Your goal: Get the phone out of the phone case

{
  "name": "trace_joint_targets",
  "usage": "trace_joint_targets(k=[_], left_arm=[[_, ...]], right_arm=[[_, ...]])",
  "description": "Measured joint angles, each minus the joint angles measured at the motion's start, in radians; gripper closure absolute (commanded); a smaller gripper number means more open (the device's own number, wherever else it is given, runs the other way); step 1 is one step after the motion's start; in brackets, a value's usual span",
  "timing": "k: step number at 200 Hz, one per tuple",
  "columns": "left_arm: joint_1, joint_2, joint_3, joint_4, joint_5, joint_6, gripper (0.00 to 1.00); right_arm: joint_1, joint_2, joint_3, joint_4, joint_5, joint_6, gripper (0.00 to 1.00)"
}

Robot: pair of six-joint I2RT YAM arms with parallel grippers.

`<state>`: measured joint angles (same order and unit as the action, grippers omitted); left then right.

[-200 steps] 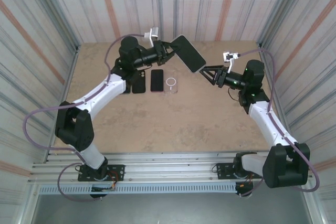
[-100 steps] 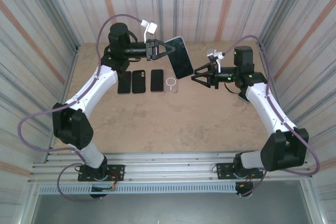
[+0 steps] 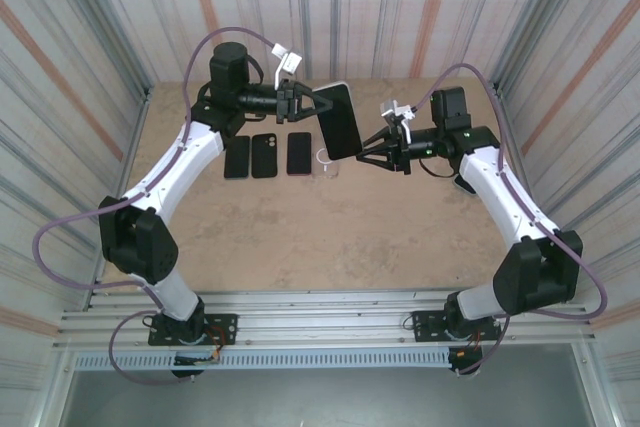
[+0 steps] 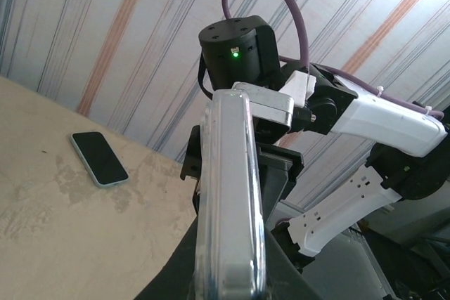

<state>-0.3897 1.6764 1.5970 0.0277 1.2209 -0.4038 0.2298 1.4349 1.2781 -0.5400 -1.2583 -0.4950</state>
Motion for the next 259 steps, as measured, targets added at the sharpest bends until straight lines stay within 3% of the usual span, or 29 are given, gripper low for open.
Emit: trace_joint_targets(k=[29, 69, 166, 259], left_arm=[[0.005, 0.002, 0.002, -0.006, 0.016, -0.002, 1.0], [0.01, 0.004, 0.011, -0.037, 0.045, 0.009, 1.0], [0.024, 0.037, 0.019, -0.03, 0.103, 0.017, 1.0], [0.031, 0.047, 0.019, 0.06, 0.114, -0.073, 1.0]], right_arm=[[0.009, 0.029, 0.029, -0.063, -0.001, -0.048, 0.85], [0.029, 0.035, 0.046, -0.126, 0.009, -0.093, 0.88], [0.126, 0.021, 0.074, -0.142, 0.277, -0.142, 0.9], [0.159, -0.023, 0.074, -0.106, 0.422, -0.146, 0.91]])
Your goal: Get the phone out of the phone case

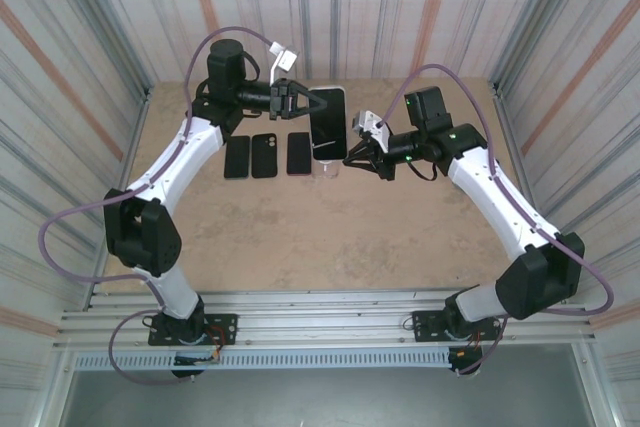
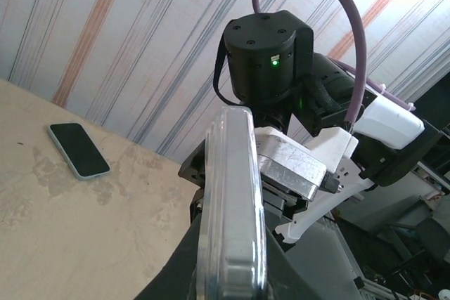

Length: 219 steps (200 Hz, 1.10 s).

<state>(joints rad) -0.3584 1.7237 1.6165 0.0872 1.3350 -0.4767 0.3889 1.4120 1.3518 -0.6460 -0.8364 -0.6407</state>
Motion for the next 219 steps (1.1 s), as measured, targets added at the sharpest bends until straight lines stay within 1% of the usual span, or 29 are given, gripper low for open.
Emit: trace_joint_targets(k=[26, 59, 81, 110, 119, 140, 159, 174, 197, 207, 219], left_arm=[[0.0, 0.0, 0.001, 0.023, -0.003, -0.032, 1.0], [-0.025, 0.0, 0.001, 0.013, 0.018, -0.099, 1.0], [-0.034, 0.0, 0.0, 0.014, 0.029, -0.12, 1.0], [-0.023, -0.002, -0.005, 0.015, 0.023, -0.122, 1.0], [-0.015, -0.004, -0.009, 0.016, 0.015, -0.122, 1.0], [0.006, -0.014, -0.013, 0.014, -0.001, -0.095, 1.0], [0.018, -0.025, -0.012, 0.006, -0.01, -0.055, 1.0], [0.019, -0.027, -0.012, 0.007, -0.009, -0.033, 1.0], [0.017, -0.027, -0.012, 0.007, -0.007, -0.013, 1.0], [0.016, -0.027, -0.012, 0.007, -0.005, -0.005, 1.0], [0.016, -0.027, -0.012, 0.006, 0.001, 0.005, 1.0]], right_arm=[[0.004, -0.018, -0.008, 0.014, 0.026, 0.0, 0.91], [0.003, -0.02, -0.016, 0.107, 0.087, 0.002, 0.91], [-0.002, -0.025, -0.042, 0.163, 0.095, 0.011, 0.89], [-0.019, -0.036, -0.059, 0.184, 0.064, 0.038, 0.77], [-0.029, -0.046, -0.069, 0.185, 0.046, 0.055, 0.7], [-0.063, -0.073, -0.115, 0.193, -0.032, 0.108, 0.57], [-0.08, -0.084, -0.15, 0.198, -0.109, 0.146, 0.52], [-0.074, -0.084, -0.166, 0.199, -0.157, 0.178, 0.52], [-0.061, -0.077, -0.168, 0.222, -0.194, 0.212, 0.52], [-0.058, -0.064, -0.164, 0.232, -0.208, 0.22, 0.54], [-0.053, -0.041, -0.149, 0.235, -0.219, 0.223, 0.59]])
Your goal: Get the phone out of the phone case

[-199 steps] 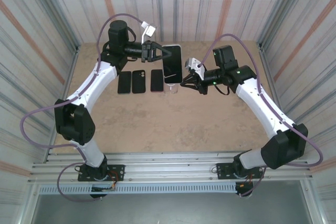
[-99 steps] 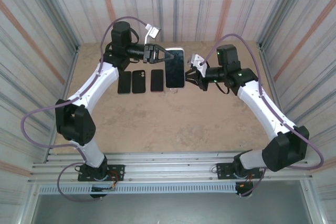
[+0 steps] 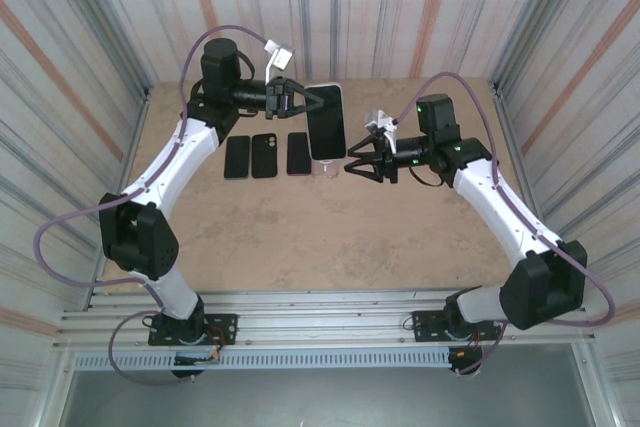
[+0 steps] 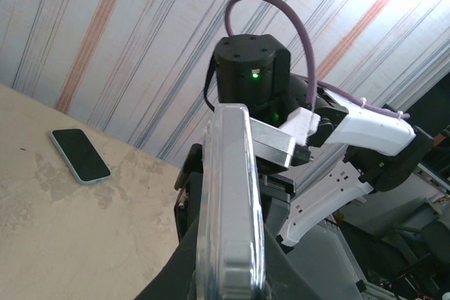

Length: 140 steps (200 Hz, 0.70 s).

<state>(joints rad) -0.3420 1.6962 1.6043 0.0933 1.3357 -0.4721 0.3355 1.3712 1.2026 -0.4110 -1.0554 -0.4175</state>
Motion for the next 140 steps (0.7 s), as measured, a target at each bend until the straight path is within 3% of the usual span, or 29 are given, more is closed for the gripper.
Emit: trace_joint_targets(k=[140], left_arm=[[0.0, 0.0, 0.015, -0.04, 0.013, 0.05, 1.0]], right_arm=[[0.025, 0.097, 0.097, -0.067, -0.099, -0.055, 0.83]])
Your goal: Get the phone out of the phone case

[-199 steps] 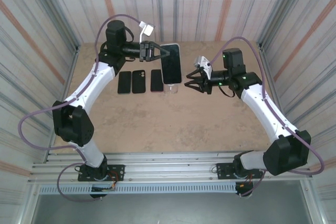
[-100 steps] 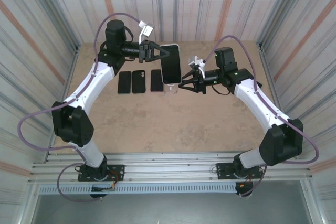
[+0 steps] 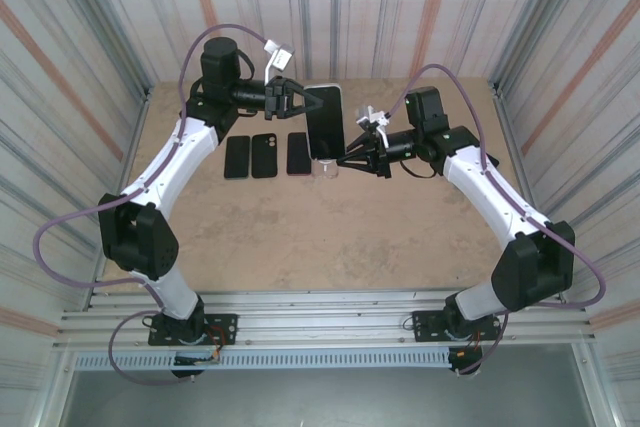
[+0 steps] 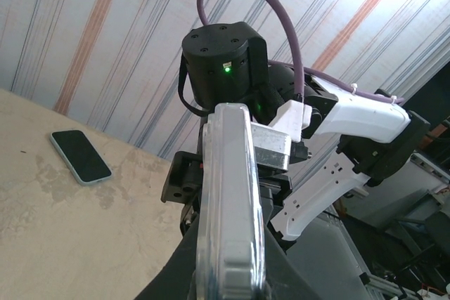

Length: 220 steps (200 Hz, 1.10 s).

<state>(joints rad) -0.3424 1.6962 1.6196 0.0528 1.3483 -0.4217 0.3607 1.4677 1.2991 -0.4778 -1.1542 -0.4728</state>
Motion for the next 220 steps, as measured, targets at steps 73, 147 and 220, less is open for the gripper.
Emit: trace_joint_targets(k=[73, 147, 220], left_arm=[[-0.004, 0.0, 0.004, -0.006, 0.024, -0.001, 1.0], [-0.005, 0.0, 0.004, 0.029, 0.05, -0.026, 1.0], [-0.014, 0.002, 0.004, 0.118, 0.056, -0.079, 1.0]], right_arm=[[0.02, 0.017, 0.032, -0.085, 0.014, -0.09, 0.87], [0.066, -0.047, -0.003, -0.023, 0.171, -0.112, 0.9], [0.079, -0.086, -0.029, 0.034, 0.255, -0.113, 0.91]])
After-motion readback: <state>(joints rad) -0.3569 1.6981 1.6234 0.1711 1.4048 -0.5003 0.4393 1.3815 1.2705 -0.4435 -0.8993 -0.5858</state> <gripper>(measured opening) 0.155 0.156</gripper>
